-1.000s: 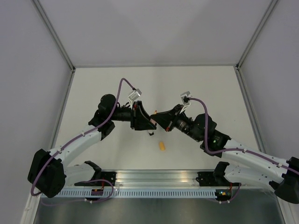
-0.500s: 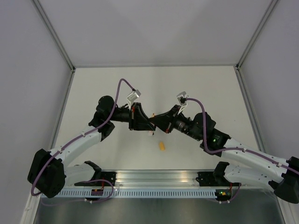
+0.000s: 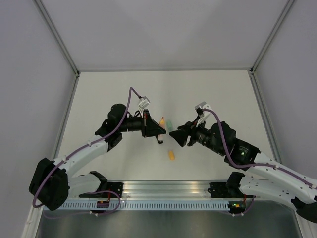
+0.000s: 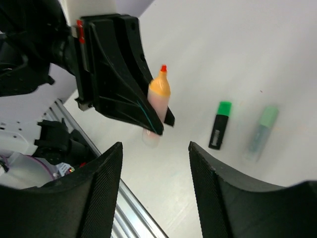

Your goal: Insert the pens into the pen caps

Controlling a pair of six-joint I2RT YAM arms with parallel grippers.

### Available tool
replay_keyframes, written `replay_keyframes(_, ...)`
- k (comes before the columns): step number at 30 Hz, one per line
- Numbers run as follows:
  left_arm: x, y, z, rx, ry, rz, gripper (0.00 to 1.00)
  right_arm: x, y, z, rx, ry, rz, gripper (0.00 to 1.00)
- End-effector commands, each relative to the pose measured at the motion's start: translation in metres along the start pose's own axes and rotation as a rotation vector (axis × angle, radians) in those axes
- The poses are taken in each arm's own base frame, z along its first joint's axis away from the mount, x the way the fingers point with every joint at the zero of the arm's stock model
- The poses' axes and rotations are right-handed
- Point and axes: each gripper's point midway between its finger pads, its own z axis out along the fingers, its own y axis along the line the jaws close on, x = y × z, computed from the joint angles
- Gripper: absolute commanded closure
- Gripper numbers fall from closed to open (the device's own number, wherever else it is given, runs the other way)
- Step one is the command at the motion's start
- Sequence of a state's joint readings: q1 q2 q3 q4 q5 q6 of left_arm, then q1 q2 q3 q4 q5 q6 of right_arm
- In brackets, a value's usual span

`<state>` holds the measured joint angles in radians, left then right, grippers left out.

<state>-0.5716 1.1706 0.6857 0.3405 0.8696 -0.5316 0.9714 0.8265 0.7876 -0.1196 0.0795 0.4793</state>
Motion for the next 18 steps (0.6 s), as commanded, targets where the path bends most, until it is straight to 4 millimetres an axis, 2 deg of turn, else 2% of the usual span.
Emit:
replay_keyframes(1,0.004,0.037,-0.01,-0.206,-0.029,0.11,0.98,0.055,-0.048,-0.019,0.192,0.187,-0.056,0.39)
replay_keyframes(2,0.006,0.043,-0.013,-0.241,-0.037,0.122,0.98,0.069,-0.058,-0.021,0.23,0.224,-0.047,0.41)
replay_keyframes(3,0.015,0.06,-0.019,-0.321,-0.043,0.132,0.98,0.086,-0.069,-0.022,0.265,0.262,-0.05,0.42)
replay_keyframes(4,0.012,0.06,-0.023,-0.34,-0.072,0.162,0.98,0.093,-0.075,-0.022,0.285,0.279,-0.052,0.42)
replay_keyframes(6,0.02,0.074,-0.033,-0.41,-0.087,0.187,0.98,0.115,-0.087,-0.022,0.326,0.354,-0.06,0.42)
replay_keyframes(8,0.015,0.073,-0.043,-0.449,-0.131,0.229,0.98,0.133,-0.096,-0.02,0.368,0.404,-0.054,0.44)
replay_keyframes(9,0.019,0.082,-0.051,-0.507,-0.147,0.236,0.98,0.143,-0.1,-0.019,0.374,0.424,-0.041,0.46)
replay_keyframes(10,0.009,0.076,-0.057,-0.515,-0.201,0.267,0.98,0.154,-0.102,-0.015,0.374,0.456,-0.04,0.47)
replay_keyframes(11,0.008,0.076,-0.06,-0.529,-0.22,0.277,0.98,0.156,-0.101,-0.011,0.371,0.456,-0.034,0.48)
replay_keyframes(13,0.008,0.082,-0.069,-0.58,-0.247,0.284,0.98,0.159,-0.105,-0.006,0.394,0.474,-0.034,0.57)
replay_keyframes(16,0.008,0.088,-0.077,-0.635,-0.25,0.275,0.98,0.174,-0.109,-0.004,0.415,0.53,-0.038,0.62)
replay_keyframes(17,0.008,0.087,-0.078,-0.635,-0.251,0.276,0.98,0.178,-0.109,-0.001,0.41,0.537,-0.028,0.65)
replay_keyframes(18,0.007,0.086,-0.078,-0.633,-0.252,0.275,0.98,0.182,-0.109,-0.001,0.403,0.542,-0.018,0.77)
